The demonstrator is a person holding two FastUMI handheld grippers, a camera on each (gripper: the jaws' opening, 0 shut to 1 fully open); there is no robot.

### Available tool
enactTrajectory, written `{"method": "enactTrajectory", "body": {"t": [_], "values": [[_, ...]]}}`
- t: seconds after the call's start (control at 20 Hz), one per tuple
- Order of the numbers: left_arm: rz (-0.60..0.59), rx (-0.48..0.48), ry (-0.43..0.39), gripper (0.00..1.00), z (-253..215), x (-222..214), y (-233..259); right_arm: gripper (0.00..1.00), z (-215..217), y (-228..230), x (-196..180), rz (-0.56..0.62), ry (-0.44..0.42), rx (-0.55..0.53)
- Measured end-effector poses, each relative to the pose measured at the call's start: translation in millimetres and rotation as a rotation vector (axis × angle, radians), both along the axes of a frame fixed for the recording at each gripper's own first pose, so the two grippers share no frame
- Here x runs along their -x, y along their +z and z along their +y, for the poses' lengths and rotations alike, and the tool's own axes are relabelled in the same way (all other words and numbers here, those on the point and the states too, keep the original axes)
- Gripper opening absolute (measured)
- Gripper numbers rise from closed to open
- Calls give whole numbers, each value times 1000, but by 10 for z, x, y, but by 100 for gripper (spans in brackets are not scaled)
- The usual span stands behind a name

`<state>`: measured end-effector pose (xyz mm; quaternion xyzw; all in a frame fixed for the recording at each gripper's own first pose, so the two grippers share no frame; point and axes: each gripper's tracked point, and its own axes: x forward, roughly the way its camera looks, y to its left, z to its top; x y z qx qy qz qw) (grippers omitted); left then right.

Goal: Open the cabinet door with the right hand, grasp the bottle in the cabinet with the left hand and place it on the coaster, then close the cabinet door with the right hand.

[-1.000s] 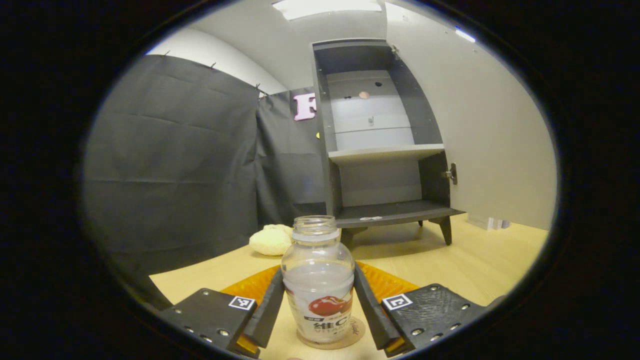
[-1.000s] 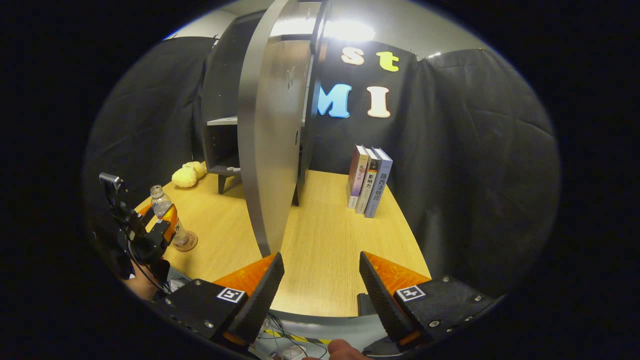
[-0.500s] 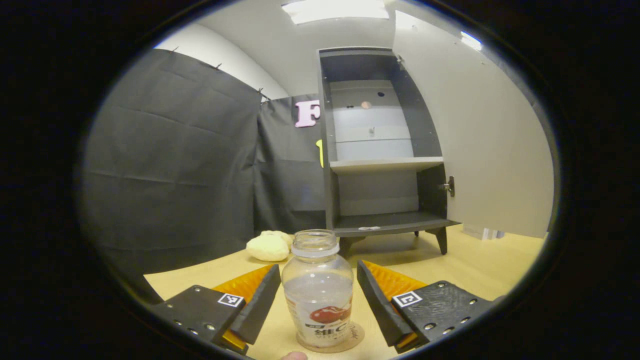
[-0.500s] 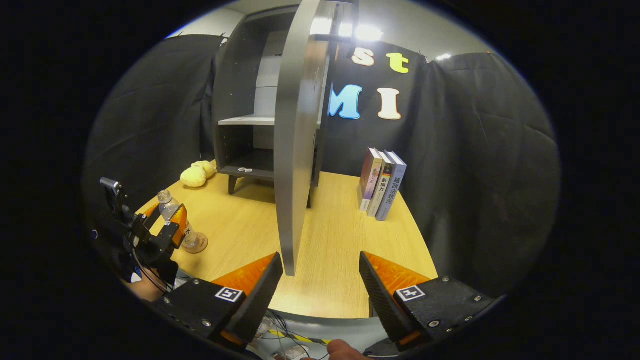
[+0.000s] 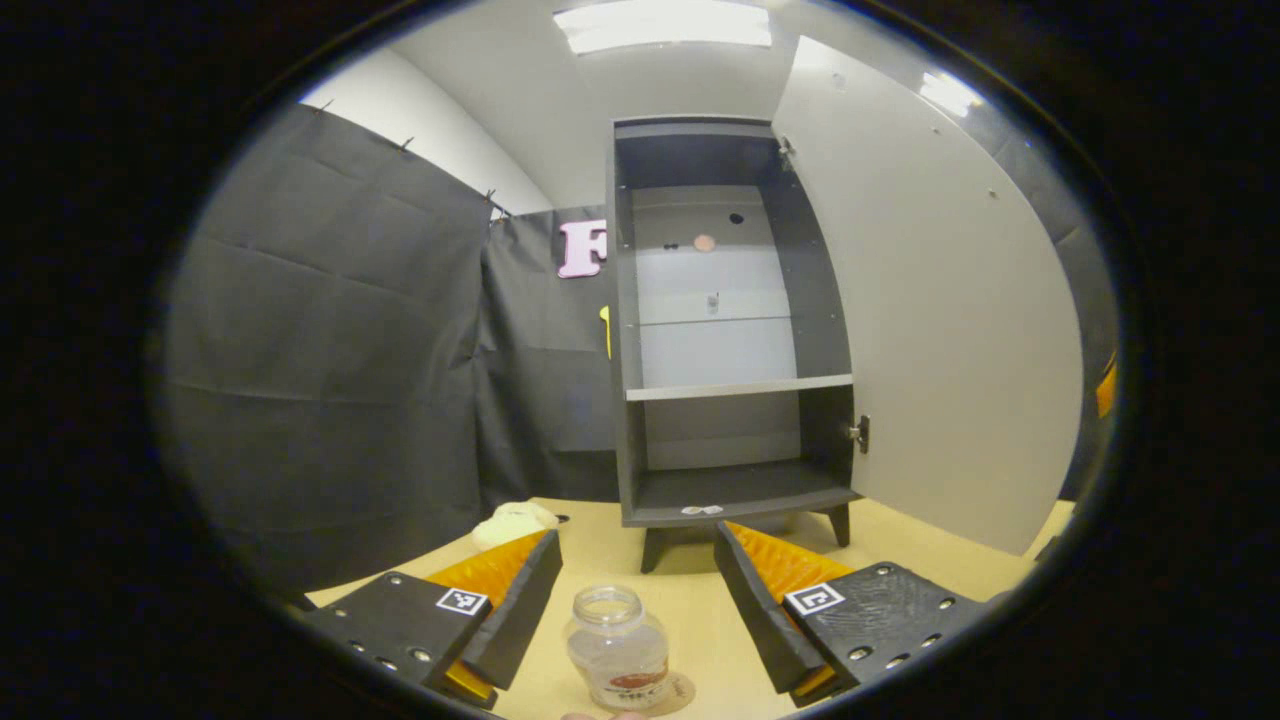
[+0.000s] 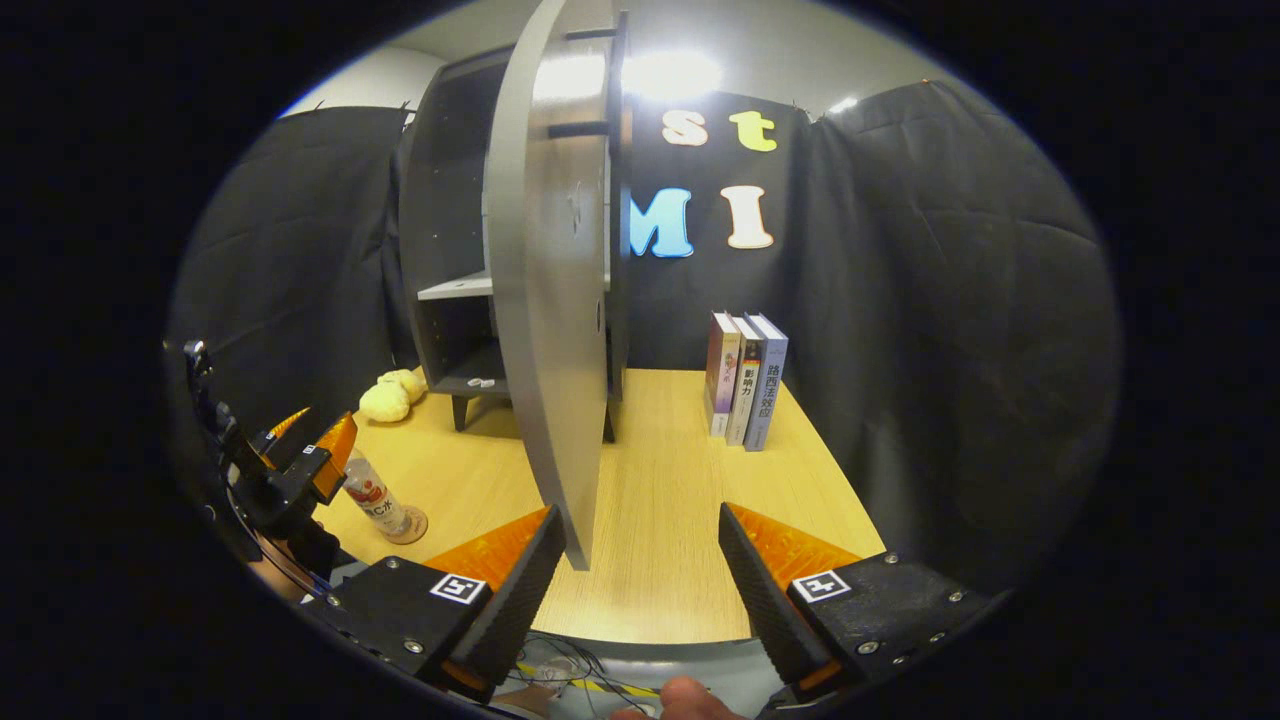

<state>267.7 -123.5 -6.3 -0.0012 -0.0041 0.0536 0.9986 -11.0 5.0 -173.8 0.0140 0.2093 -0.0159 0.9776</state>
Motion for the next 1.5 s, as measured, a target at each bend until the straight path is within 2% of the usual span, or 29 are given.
{"method": "enactTrajectory", "body": {"t": [0.15, 0.25, 0.5, 0.65, 0.8, 1.0, 1.15, 1.25, 1.45, 1.5], "values": [[25, 28, 19, 92, -16, 22, 55, 95, -208, 239, -41, -64, -26, 41], [27, 33, -8, 90, -77, 48, 130, 95, -321, 423, -112, -109, -44, 41], [60, -78, -88, 91, -159, 192, 202, 96, -599, 1118, -416, -251, -82, -33], [69, -60, -113, 90, -150, 171, 270, 95, -613, 1668, -596, -348, -81, -98], [73, -45, -138, 89, -180, 168, 292, 94, -558, 2061, -694, -421, -81, -97], [59, -85, -163, 92, -224, 168, 359, 89, -451, 2135, -736, -441, -77, -15], [27, -116, -201, 92, -264, 162, 440, 91, -311, 2058, -766, -430, -59, -52], [9, -102, -234, 92, -282, 146, 463, 91, -211, 2027, -768, -415, -68, -93], [25, -33, -261, 90, -165, 79, 319, 91, 148, 2083, -747, -425, -54, -67], [33, -26, -252, 90, -139, 57, 309, 88, 256, 2095, -754, -430, -46, -61]]}}
